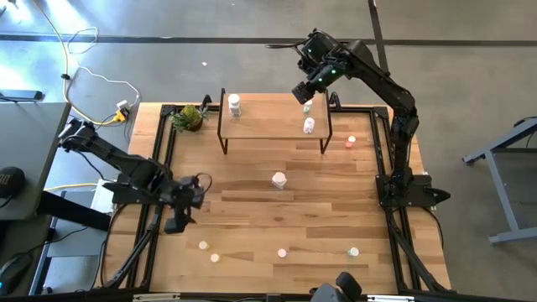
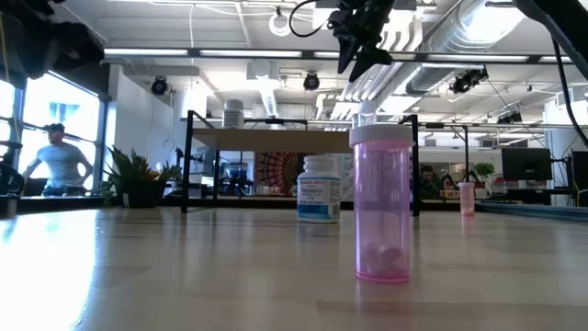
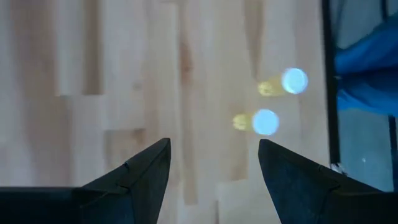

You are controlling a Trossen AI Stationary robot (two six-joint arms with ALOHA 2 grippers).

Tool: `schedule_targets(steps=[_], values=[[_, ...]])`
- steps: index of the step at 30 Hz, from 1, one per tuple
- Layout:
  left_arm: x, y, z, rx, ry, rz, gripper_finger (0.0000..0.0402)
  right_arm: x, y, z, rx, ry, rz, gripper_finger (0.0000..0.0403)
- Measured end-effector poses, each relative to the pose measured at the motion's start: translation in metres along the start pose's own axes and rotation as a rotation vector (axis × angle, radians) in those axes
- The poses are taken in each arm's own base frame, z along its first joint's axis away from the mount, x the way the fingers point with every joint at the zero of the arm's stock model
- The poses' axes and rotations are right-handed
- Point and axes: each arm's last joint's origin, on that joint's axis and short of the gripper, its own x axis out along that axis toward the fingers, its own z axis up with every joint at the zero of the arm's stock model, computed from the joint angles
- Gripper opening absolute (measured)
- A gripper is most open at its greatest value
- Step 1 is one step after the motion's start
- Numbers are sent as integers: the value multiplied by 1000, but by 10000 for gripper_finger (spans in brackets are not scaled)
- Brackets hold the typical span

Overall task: Pick and place medicine bottles onto shelf by color
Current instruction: Put the top yellow pill bottle on the shelf

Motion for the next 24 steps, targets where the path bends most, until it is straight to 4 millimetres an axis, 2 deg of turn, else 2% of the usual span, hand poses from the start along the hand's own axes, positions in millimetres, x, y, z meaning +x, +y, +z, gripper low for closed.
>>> schedule_targets(steps=[8,20,24], values=[[22,-24,-7,130,-63,-21,229,0,0,0,0,0,0,188],[68,-45,-6,202,28,10,229,0,-1,1,-17,-8,1,188],[78,-46,-6,199,63,31,229,0,-1,2,-18,-17,0,188]])
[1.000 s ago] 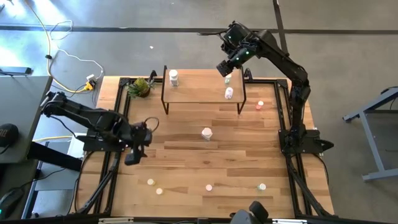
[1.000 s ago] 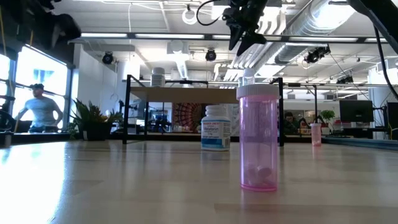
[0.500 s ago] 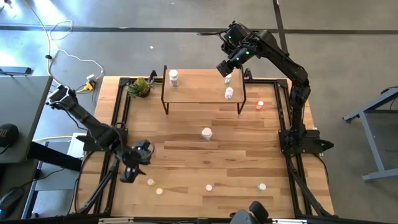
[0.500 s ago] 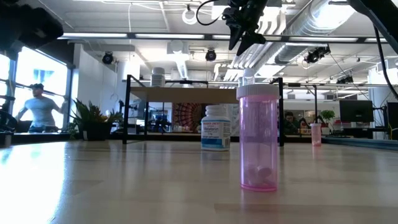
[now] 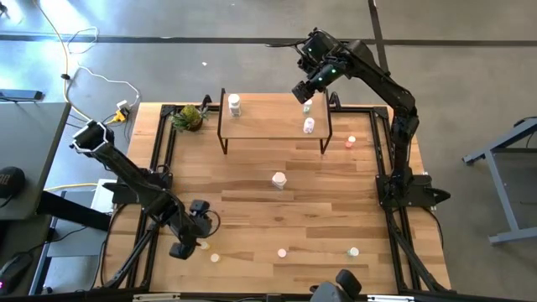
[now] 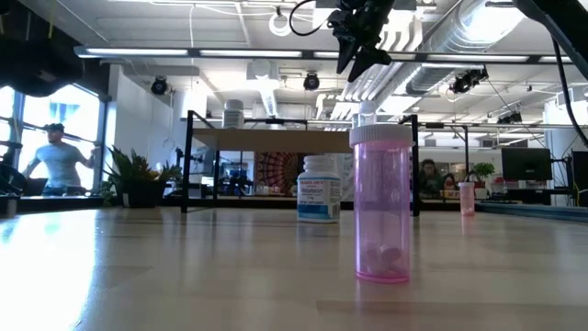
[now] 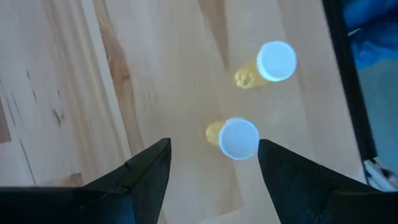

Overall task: Pick and place medicine bottles onto shelf by color
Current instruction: Put the top yellow pill bottle on the shelf

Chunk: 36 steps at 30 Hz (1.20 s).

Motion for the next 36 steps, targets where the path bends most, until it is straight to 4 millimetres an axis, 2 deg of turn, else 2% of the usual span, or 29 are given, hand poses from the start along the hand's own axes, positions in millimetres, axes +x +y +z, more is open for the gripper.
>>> schedule_targets(steps=[8,23,36], values=[[15,-11,4,12,-8,-43,229,0,0,0,0,0,-3,188],[41,-19,-1,-40,44,29,225,0,0,0,0,0,-5,188],[41,-19,0,-49,38,22,125,0,0,0,0,0,-6,188]])
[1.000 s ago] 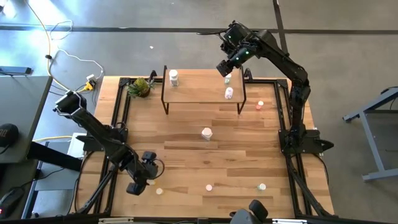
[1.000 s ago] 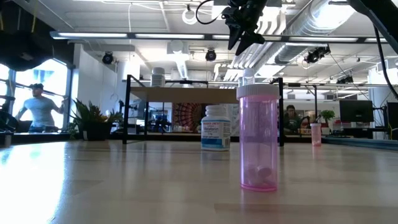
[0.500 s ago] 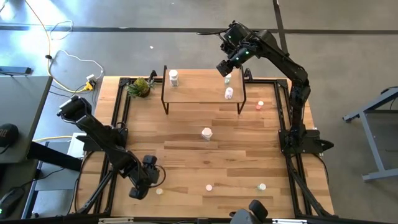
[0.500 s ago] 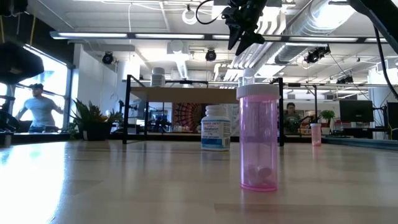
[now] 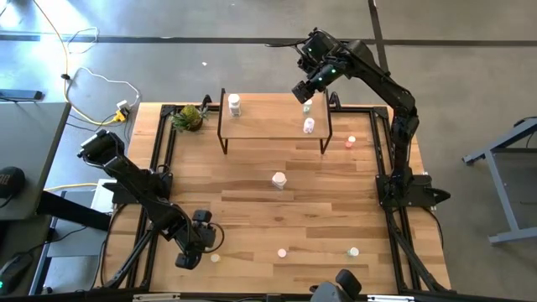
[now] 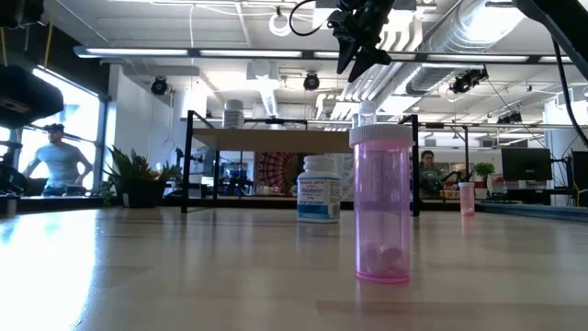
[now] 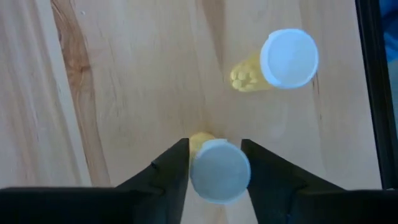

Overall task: Pick and place medicine bottles onto shelf by color
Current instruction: Put the top yellow pill bottle on the shelf

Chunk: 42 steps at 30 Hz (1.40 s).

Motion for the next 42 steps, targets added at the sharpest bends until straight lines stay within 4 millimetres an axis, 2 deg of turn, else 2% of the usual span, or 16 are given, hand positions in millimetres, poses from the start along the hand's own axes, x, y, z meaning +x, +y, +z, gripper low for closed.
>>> schedule_targets(steps=[5,12,17,23,30,42], values=[[-2,0,0,-21,9,-21,99,0,0,0,0,0,0,188],[-12,6,4,-116,-22,-31,113,0,0,0,-26,0,0,188],[-26,20,10,-198,-57,-30,108,0,0,0,-35,0,1,188],[-51,48,16,-348,-121,-15,107,0,1,0,-59,2,2,188],[-81,84,20,-425,-246,21,105,0,3,-2,-118,16,6,188],[-155,157,41,-335,-374,274,108,0,2,-4,-88,37,3,188]])
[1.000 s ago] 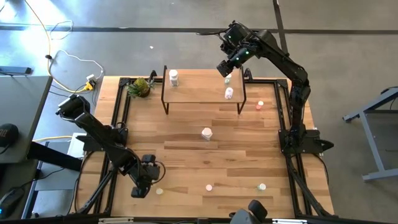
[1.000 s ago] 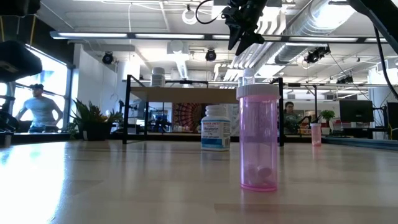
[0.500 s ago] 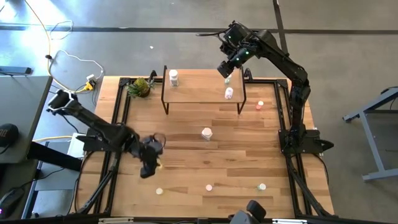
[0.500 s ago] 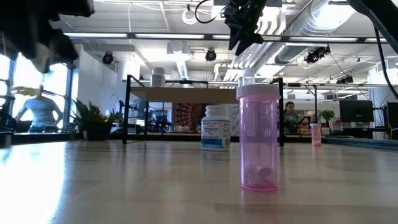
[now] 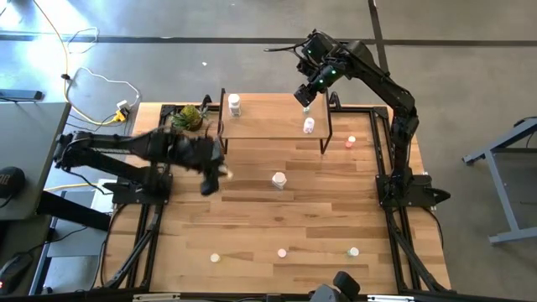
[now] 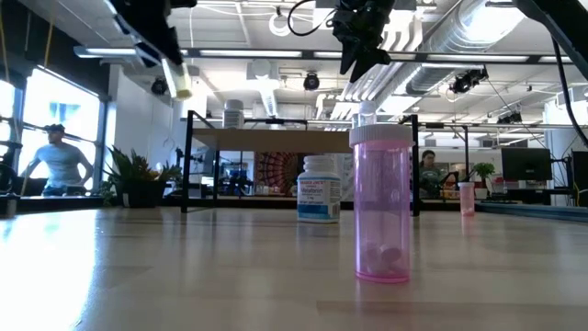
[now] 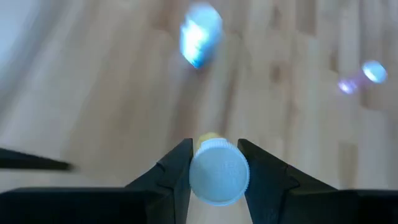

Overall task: Pick and place medicine bottles onto shelf by color
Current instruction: Put the top yellow pill bottle on the shelf

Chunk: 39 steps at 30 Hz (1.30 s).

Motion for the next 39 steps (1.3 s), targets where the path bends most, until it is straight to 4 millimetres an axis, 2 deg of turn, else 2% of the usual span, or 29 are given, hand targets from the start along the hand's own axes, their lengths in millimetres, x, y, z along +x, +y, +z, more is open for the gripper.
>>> schedule_targets(steps=[11,17,20,27,35,39], values=[[-37,66,41,37,-121,194,107,0,0,0,55,-4,-2,188],[-44,92,62,69,-112,276,107,0,0,1,85,-7,-8,188],[-40,103,73,67,-89,280,107,0,-1,1,87,-13,-35,188],[-18,117,90,36,14,232,107,0,-2,1,108,-16,-59,188],[11,125,88,11,191,191,107,0,-2,2,107,-25,-58,188],[19,127,88,24,221,188,107,0,-2,2,107,-28,-58,188]])
